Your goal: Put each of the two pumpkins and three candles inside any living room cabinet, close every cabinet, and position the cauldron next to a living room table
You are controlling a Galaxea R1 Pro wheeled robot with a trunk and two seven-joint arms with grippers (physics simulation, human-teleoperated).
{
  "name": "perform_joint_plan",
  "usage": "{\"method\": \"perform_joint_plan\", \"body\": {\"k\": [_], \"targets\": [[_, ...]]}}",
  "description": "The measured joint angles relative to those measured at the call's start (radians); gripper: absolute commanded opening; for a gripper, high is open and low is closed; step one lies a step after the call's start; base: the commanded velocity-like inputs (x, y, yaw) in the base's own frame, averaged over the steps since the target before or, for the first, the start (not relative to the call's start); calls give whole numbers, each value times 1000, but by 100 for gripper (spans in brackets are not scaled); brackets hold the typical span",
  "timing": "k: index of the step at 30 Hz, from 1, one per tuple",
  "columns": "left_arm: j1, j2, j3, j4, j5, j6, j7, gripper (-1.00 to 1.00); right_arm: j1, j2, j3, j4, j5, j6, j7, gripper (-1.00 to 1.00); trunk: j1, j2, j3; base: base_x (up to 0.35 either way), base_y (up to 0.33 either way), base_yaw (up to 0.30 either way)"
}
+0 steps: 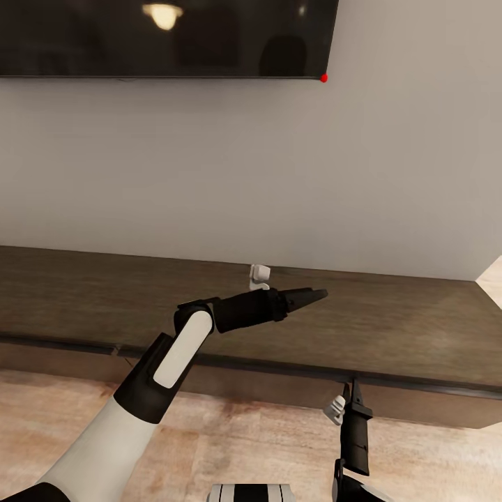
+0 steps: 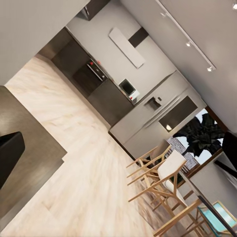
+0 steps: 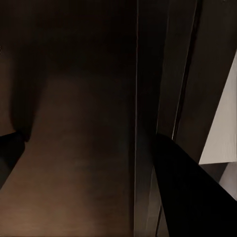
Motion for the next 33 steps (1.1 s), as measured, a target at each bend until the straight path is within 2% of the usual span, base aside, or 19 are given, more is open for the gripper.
{"method": "perform_joint_plan", "body": {"k": [33], "targets": [[15, -5, 0, -1, -1, -1, 0, 100, -7, -3, 9, 19, 1, 0, -12, -100, 0, 0, 0, 0, 0, 0]]}}
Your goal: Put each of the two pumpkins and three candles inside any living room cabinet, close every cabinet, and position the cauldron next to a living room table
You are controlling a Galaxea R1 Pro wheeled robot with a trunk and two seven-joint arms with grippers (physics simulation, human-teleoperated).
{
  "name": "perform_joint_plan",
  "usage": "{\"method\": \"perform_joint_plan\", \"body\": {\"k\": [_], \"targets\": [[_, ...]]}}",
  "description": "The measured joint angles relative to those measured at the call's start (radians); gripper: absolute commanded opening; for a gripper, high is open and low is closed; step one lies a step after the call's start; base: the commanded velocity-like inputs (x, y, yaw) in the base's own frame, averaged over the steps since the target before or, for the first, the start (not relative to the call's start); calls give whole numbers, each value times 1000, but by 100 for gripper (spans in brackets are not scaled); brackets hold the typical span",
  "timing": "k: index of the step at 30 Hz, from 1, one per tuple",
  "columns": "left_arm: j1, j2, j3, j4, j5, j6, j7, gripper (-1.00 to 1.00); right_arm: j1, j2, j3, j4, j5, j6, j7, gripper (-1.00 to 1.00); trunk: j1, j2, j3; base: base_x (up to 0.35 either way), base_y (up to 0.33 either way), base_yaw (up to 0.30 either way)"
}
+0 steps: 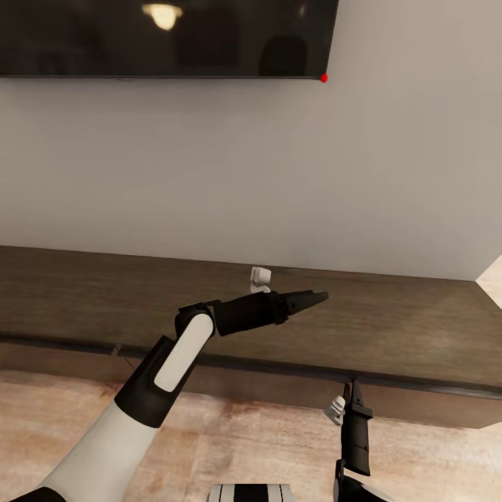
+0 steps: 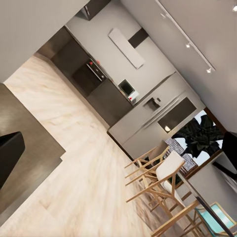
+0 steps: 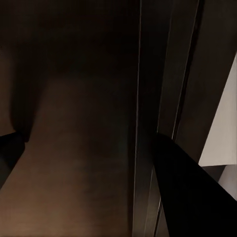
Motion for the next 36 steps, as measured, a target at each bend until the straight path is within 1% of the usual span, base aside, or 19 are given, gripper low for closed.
{"method": "perform_joint_plan", "body": {"k": [2, 6, 23, 24, 27, 29, 36], "targets": [[0, 0, 0, 0, 0, 0, 1, 100, 0, 0, 0, 0, 0, 0, 0, -100, 0, 0, 0, 0, 0, -30], [0, 0, 0, 0, 0, 0, 0, 100, -7, -1, 20, 13, 2, -1, 3, -100, 0, 0, 3, 0, 0, -84], [0, 0, 0, 0, 1, 0, 0, 100, -8, 0, 20, 16, 2, -1, 3, -100, 0, 0, 4, 0, 3, -3], [0, 0, 0, 0, 1, 0, -1, 100, -9, 0, 17, 17, 2, -1, 3, -100, 0, 0, 4, 0, 139, 0], [0, 0, 0, 0, 3, 0, -1, 100, -14, -1, -26, 14, -3, 1, 9, -100, 0, 0, 4, 0, 179, 0], [0, 0, 0, 0, 3, 0, -1, 100, -14, -2, -43, 8, -5, 1, 15, -100, 0, 0, 4, 0, 70, 0], [0, 0, 0, 0, 3, 0, -1, 100, -15, -2, -49, 5, -7, 1, 18, -100, 0, 0, 4, 0, 11, 0]]}}
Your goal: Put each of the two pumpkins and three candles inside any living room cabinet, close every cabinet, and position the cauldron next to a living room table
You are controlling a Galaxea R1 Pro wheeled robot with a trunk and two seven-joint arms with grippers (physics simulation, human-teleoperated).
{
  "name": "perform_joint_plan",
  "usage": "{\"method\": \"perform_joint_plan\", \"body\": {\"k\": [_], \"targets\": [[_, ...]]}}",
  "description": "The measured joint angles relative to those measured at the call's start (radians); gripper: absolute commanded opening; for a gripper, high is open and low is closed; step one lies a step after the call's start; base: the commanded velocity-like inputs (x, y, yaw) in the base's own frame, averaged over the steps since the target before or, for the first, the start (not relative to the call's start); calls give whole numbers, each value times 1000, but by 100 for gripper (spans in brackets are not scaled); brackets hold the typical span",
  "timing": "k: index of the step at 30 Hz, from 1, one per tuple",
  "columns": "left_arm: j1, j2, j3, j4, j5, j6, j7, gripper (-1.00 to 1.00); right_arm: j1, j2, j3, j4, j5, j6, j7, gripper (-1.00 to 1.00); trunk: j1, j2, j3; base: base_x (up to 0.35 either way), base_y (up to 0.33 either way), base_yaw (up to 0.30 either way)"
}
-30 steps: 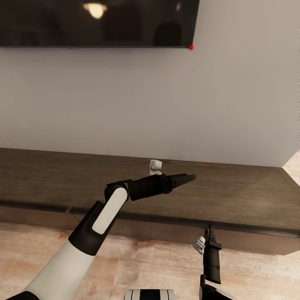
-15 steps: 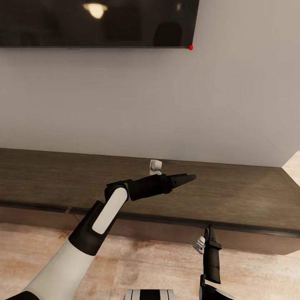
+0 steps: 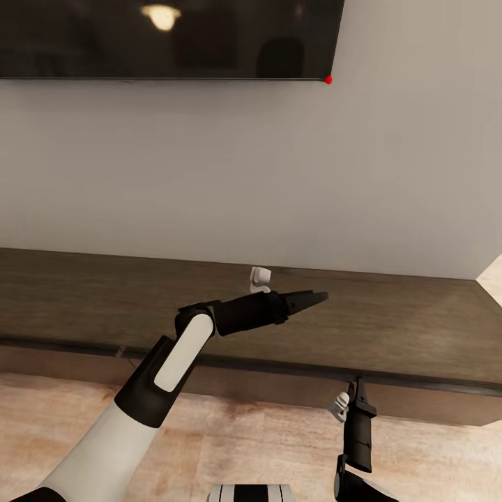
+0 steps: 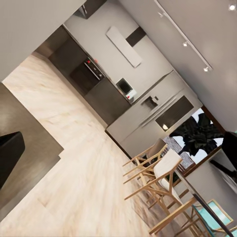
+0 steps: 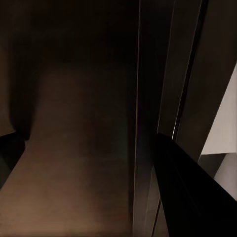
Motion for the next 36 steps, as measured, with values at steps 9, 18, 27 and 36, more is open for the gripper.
{"method": "perform_joint_plan", "body": {"k": [9, 18, 27, 36], "targets": [[0, -1, 0, 0, 0, 0, 0, 100, 0, 0, 0, 0, 0, 0, 0, -100, 0, 0, 0, 0, 0, 0], [0, -1, 0, 0, 0, 0, 0, 100, 0, 0, 0, -24, 2, -3, 29, -100, 0, 0, 0, -80, 0, 0], [0, -1, -21, 0, -1, 0, 1, 100, 0, 1, -1, -19, 3, -2, 23, -100, 0, 0, 0, -1, 0, 0], [0, -1, -23, 0, 0, 0, 3, 100, 0, 0, 5, -27, 3, -4, 34, -100, 0, 0, 0, -77, 0, 0]]}}
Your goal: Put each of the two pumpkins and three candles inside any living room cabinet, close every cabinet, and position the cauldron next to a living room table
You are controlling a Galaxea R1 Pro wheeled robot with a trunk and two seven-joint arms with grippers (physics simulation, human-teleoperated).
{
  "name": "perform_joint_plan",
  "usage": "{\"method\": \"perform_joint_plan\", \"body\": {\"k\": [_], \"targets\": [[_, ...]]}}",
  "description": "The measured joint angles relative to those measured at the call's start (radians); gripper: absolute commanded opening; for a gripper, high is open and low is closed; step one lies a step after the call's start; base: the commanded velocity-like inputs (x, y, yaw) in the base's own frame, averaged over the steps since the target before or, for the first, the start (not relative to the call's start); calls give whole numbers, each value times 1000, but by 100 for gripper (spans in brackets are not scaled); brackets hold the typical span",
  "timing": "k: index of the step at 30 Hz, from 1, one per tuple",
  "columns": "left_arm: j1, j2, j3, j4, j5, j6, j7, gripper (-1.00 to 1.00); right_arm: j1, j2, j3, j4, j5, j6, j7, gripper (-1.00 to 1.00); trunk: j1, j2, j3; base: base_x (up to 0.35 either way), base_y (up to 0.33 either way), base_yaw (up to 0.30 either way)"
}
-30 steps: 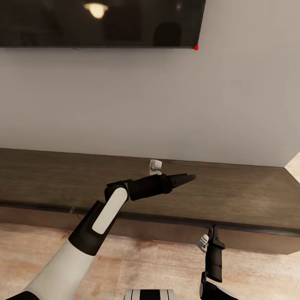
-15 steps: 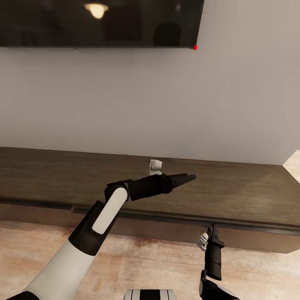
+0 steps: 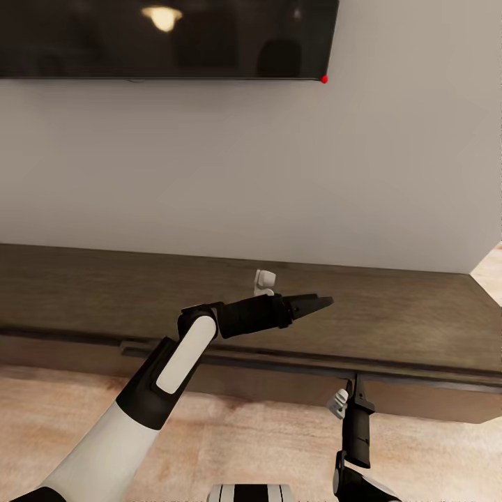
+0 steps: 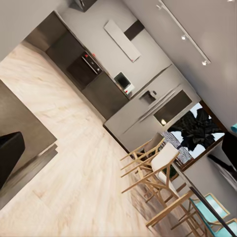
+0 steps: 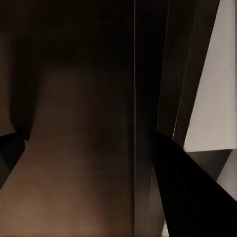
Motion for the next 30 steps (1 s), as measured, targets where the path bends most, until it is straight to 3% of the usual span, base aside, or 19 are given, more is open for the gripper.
{"method": "perform_joint_plan", "body": {"k": [16, 30], "targets": [[0, 0, 0, 0, 0, 0, -2, 100, 0, 1, 10, 5, 1, 1, -5, -100, 0, 0, 0, -86, 0, 0], [0, 0, 0, 0, 1, 0, -2, 100, 0, 1, 31, -1, 4, 0, 5, -100, 0, 0, 0, -184, -2, 0]]}}
